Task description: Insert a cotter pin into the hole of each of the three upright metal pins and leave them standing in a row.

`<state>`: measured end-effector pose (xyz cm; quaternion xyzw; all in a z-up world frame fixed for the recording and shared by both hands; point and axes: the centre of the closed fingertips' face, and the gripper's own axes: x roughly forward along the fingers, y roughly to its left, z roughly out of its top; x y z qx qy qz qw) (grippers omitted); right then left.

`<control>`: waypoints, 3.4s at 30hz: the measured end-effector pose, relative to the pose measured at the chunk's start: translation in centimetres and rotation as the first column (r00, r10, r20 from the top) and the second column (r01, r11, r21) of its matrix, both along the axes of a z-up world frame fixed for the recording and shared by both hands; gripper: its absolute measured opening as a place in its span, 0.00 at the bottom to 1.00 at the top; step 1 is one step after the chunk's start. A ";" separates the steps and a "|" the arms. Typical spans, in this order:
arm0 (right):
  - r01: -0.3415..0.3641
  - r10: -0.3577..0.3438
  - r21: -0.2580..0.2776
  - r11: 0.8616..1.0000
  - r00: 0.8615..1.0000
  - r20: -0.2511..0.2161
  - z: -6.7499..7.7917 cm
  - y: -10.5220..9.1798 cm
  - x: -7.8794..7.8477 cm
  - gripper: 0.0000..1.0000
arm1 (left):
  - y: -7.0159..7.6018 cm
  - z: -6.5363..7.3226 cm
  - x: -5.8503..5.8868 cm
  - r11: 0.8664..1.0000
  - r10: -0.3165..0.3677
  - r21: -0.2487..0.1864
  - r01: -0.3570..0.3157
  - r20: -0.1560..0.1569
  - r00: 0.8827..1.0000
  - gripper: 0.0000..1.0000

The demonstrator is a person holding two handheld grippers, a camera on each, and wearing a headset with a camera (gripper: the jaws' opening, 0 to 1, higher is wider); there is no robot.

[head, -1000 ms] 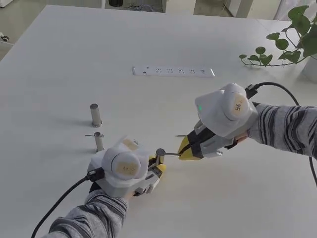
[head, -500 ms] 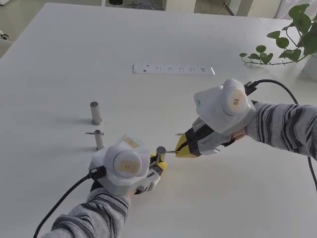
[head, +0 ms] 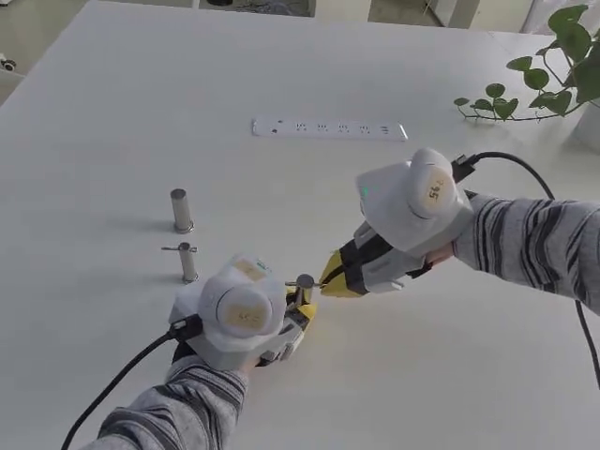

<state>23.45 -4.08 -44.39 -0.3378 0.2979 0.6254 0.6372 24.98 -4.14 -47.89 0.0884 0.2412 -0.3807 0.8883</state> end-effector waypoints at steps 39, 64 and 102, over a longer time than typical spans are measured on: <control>0.060 -0.060 0.038 0.997 0.998 0.016 0.5 -0.1 0.6 0.00 | 0.0 -0.4 0.0 0.998 0.059 -0.035 -0.060 -0.044 0.997 0.10; 0.143 -0.143 0.063 0.988 0.990 -0.007 1.2 0.7 0.4 0.19 | 2.2 0.7 -0.8 0.998 0.060 -0.030 -0.061 -0.050 0.997 0.38; 0.157 -0.156 0.062 0.986 0.988 -0.016 -0.4 2.2 0.4 0.09 | 6.7 5.1 -3.0 0.992 0.057 -0.111 -0.058 -0.018 0.998 0.66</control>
